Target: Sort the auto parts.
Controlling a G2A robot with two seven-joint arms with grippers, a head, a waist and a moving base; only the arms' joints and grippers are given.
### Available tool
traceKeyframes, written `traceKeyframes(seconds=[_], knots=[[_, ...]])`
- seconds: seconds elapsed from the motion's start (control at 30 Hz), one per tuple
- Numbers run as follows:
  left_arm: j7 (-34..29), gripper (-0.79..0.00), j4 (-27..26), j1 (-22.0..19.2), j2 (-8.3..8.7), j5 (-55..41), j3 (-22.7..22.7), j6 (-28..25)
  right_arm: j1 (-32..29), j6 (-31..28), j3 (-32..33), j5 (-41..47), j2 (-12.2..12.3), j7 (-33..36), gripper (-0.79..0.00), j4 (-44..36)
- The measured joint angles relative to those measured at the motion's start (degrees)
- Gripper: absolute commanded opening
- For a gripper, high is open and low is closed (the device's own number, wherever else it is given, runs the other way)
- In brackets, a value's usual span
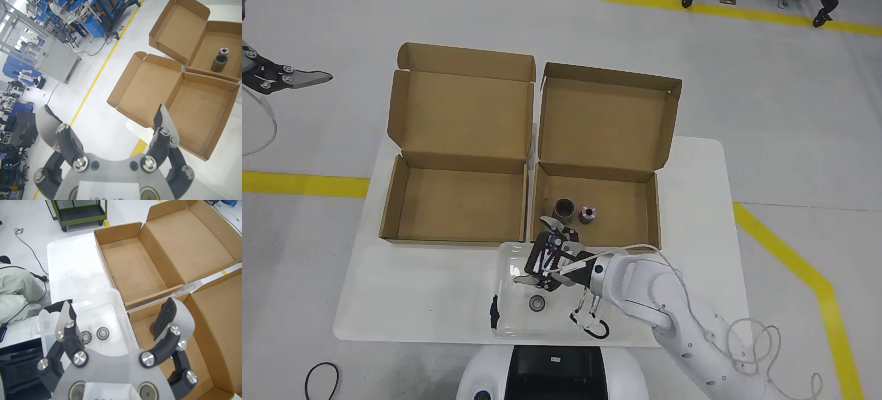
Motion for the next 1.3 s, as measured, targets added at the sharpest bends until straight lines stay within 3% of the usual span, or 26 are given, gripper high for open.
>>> traceKeyframes(seconds=[0.47, 0.77, 0.87, 1.17, 1.3], knots=[[0.0, 0.0, 0.0, 0.0, 0.0, 0.0, 0.0, 0.0, -1.54, -1.11, -1.34, -3.88, 0.36, 1.37, 0.0, -1.26], [0.0, 0.0, 0.0, 0.0, 0.0, 0.0, 0.0, 0.0, -5.26, -3.63, -3.88, -11.45, 1.24, 2.8, -0.086, -3.3], [0.0, 0.0, 0.0, 0.0, 0.0, 0.0, 0.0, 0.0, -6.22, -2.84, -4.2, -12.37, 1.37, 2.76, -0.2, -2.89], [0.0, 0.0, 0.0, 0.0, 0.0, 0.0, 0.0, 0.0, -5.82, 0.28, -5.81, -13.18, 0.93, 2.86, -0.305, 2.15], [0.0, 0.0, 0.0, 0.0, 0.0, 0.0, 0.0, 0.0, -4.79, 2.99, -7.14, -13.91, 0.35, 4.9, -0.317, 4.42]])
